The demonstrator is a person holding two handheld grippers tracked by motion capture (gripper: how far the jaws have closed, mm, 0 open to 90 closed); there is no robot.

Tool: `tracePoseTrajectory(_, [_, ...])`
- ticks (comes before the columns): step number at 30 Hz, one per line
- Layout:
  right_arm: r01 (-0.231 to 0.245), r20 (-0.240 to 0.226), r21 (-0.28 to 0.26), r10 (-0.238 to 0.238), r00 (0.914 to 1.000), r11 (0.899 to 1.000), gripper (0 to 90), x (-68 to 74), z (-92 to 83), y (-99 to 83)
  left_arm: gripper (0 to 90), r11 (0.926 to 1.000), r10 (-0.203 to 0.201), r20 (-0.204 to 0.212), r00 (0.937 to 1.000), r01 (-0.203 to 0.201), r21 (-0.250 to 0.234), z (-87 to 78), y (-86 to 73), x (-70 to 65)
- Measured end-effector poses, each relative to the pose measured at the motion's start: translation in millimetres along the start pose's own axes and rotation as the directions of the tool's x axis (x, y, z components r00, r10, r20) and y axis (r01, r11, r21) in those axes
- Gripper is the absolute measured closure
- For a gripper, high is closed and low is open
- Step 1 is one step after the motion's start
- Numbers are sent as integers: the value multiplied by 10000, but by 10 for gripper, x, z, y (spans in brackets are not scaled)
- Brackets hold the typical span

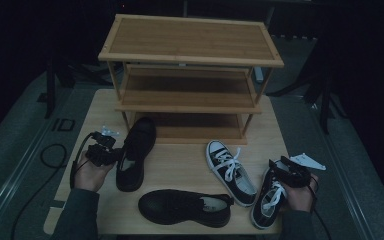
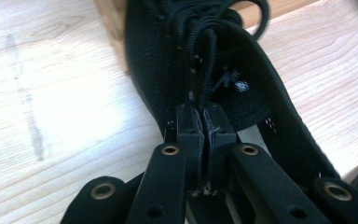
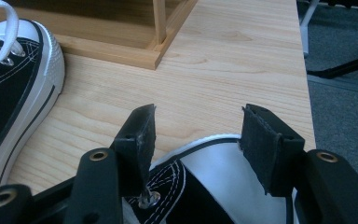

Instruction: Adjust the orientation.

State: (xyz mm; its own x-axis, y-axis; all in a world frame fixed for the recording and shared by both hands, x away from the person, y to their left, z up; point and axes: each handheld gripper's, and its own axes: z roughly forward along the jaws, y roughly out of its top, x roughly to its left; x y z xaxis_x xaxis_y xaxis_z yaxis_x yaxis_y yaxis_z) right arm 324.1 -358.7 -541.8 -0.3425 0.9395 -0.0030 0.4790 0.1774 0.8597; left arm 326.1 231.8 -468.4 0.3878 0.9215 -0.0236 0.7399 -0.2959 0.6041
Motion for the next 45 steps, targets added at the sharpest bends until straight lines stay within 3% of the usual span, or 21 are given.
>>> tracePoseTrajectory(9, [-10,14,-13,10,10000,10000,451,3,0,-1,872,9994,-326,-30,9995,325,-154,-91,-130,267])
tracePoseTrajectory(12, [-15,17,-7,15,10000,10000,451,3,1,-1,870,9992,-389,-270,9989,385,-132,-99,-133,312])
tracePoseTrajectory(14, [-24,15,6,24,10000,10000,451,3,3,0,865,9987,-477,-147,9988,475,-157,-103,-138,334])
tracePoseTrajectory(23, [-27,1,17,27,10000,10000,450,0,4,0,716,9937,-660,501,9966,702,-871,-237,-94,246])
tracePoseTrajectory(29, [-28,5,13,28,10000,10000,449,1,4,-1,649,9910,-329,420,9986,381,-1285,-364,-34,167])
tracePoseTrajectory(35, [-16,12,1,16,10000,10000,450,3,3,-1,623,9881,-51,648,9979,150,-1530,-390,24,63])
tracePoseTrajectory(45, [-22,-26,13,22,10000,10000,447,-2,6,-1,618,9881,675,1114,9915,-510,-1448,-334,89,-109])
